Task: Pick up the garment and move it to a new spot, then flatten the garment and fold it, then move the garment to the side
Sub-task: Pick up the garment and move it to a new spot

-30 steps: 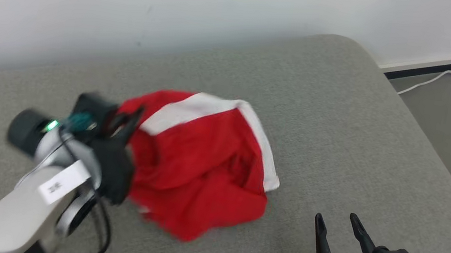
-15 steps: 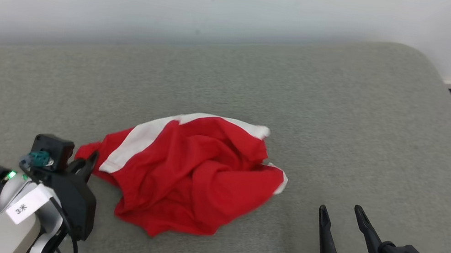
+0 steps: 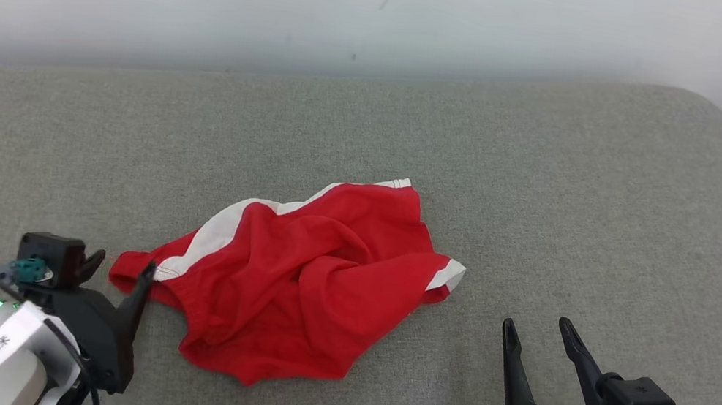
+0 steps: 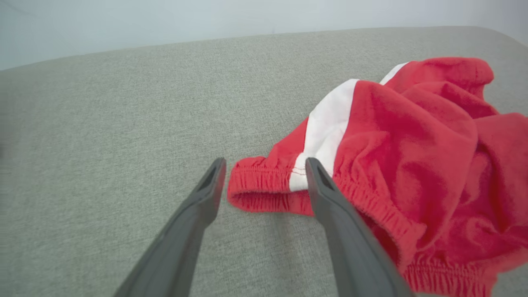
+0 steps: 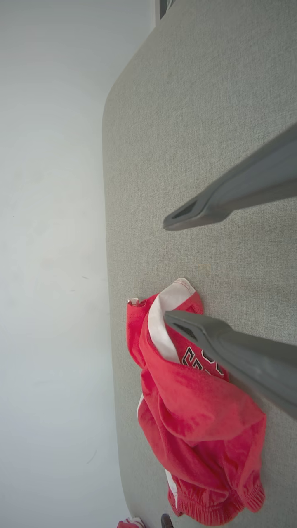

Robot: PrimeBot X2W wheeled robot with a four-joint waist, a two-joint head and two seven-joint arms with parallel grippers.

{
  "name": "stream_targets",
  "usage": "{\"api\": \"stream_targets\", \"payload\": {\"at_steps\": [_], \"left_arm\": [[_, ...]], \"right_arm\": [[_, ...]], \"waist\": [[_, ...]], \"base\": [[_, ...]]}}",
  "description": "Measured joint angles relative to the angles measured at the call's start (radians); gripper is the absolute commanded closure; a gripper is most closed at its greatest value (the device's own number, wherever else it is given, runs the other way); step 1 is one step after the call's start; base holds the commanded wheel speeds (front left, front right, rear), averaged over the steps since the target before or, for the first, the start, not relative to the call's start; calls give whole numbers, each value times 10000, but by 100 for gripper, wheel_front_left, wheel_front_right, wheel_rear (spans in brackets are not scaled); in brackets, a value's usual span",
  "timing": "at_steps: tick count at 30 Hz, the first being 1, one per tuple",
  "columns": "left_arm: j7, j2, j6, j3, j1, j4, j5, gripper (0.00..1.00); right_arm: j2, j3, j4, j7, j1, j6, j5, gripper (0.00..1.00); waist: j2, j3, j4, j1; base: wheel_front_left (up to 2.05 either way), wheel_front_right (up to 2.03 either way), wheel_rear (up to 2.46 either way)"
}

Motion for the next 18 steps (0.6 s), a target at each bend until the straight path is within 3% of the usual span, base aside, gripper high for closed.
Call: {"api": "stream_targets", "payload": {"at_steps": [9, 15, 18], "left_arm": [[-1337, -102, 146, 1070, 891, -569, -569, 0], [-2974, -533, 274, 1779, 1605, -1511, -575, 0], [-3122, -646, 276, 2151, 2088, -1996, -546, 0]], "right_arm": [[-15, -293, 36, -35, 104, -33, 2, 0], [109, -1122, 8, -644, 180, -98, 278, 0], [111, -1306, -2, -903, 207, -119, 357, 0]], "waist": [[0, -304, 210, 0], [0, -645, 476, -1], [0, -821, 606, -1]], "base": [[0, 0, 0], [0, 0, 0], [0, 0, 0]]}}
